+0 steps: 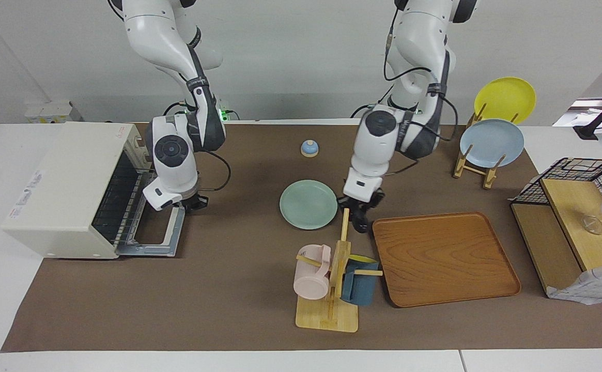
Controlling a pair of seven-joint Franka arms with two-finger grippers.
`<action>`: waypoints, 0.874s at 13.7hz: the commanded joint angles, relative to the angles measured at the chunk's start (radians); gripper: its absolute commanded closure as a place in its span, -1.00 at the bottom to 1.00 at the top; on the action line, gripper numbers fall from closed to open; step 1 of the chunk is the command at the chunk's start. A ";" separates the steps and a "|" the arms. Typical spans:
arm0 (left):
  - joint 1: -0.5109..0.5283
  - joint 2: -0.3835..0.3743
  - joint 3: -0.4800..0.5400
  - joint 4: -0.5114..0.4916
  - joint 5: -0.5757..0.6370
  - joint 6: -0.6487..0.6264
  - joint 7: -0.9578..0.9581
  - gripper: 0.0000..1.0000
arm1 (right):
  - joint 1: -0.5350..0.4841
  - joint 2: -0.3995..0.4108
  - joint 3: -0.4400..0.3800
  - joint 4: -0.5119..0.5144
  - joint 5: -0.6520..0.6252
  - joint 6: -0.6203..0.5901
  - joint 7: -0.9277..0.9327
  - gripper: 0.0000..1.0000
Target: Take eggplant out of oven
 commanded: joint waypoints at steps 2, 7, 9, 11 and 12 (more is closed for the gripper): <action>0.184 0.099 -0.011 0.088 0.007 -0.009 0.260 0.96 | -0.016 -0.005 0.011 -0.014 -0.009 0.013 -0.043 0.94; 0.251 0.138 -0.010 0.138 0.119 0.021 0.382 -0.99 | -0.023 -0.006 0.010 0.060 -0.116 -0.111 -0.156 0.94; 0.269 0.068 -0.009 0.136 0.127 -0.075 0.374 -1.00 | -0.055 -0.011 0.010 0.131 -0.116 -0.193 -0.251 0.94; 0.280 -0.040 -0.009 0.136 0.127 -0.246 0.376 -1.00 | -0.094 -0.043 0.010 0.144 -0.116 -0.229 -0.333 0.94; 0.287 -0.095 -0.009 0.136 0.127 -0.323 0.379 -1.00 | -0.116 -0.060 0.010 0.144 -0.116 -0.250 -0.365 0.94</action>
